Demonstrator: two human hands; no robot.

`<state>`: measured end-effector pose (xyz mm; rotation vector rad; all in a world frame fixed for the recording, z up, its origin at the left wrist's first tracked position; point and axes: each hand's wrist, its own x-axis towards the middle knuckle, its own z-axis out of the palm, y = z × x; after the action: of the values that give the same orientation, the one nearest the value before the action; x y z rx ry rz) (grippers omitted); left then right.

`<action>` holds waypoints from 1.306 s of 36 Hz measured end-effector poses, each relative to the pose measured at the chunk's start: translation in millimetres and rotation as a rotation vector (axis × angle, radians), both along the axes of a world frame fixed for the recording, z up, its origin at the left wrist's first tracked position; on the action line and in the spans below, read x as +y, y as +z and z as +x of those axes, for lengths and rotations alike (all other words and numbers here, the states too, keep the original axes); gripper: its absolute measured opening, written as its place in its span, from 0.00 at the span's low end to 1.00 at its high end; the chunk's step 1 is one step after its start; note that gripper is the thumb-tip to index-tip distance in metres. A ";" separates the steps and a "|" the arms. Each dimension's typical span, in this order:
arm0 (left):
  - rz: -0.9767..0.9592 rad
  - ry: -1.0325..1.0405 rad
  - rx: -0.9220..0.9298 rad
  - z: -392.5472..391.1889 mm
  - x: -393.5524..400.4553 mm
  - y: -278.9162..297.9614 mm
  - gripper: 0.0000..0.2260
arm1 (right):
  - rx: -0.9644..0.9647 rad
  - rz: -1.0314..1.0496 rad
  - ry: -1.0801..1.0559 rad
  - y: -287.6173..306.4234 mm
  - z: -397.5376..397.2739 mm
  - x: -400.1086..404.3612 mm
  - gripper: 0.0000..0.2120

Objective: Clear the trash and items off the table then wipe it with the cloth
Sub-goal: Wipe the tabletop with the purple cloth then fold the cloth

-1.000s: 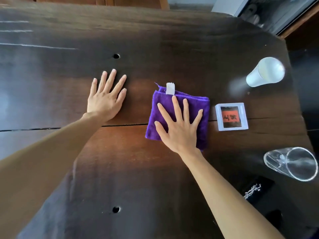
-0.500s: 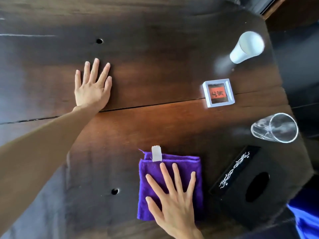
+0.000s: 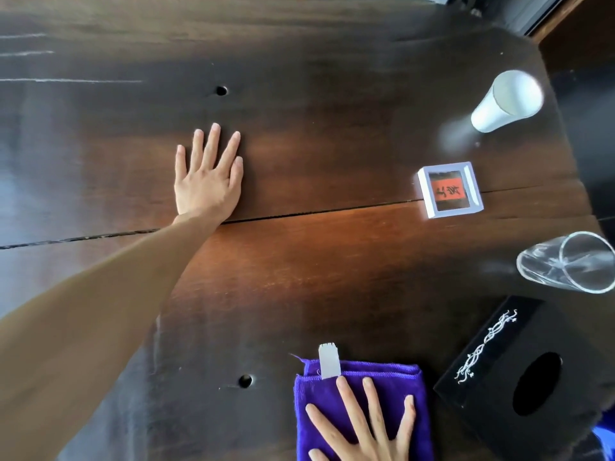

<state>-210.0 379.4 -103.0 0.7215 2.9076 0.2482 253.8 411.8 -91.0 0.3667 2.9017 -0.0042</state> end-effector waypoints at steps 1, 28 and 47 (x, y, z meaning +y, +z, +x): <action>0.001 -0.001 0.001 -0.2 0.1 -0.4 0.25 | 0.007 -0.009 0.011 -0.9 -6.1 1.4 0.33; -0.007 0.007 0.019 -1.0 2.7 -0.2 0.24 | 0.122 -0.098 -0.069 -5.2 -402.8 171.1 0.25; -0.004 -0.008 0.099 -2.5 2.8 -7.5 0.24 | 0.188 -0.096 0.001 0.6 -638.7 250.4 0.27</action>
<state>-212.5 382.2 -110.5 0.7655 2.9966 0.2122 -384.8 662.2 -90.4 0.3655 3.0722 -0.1863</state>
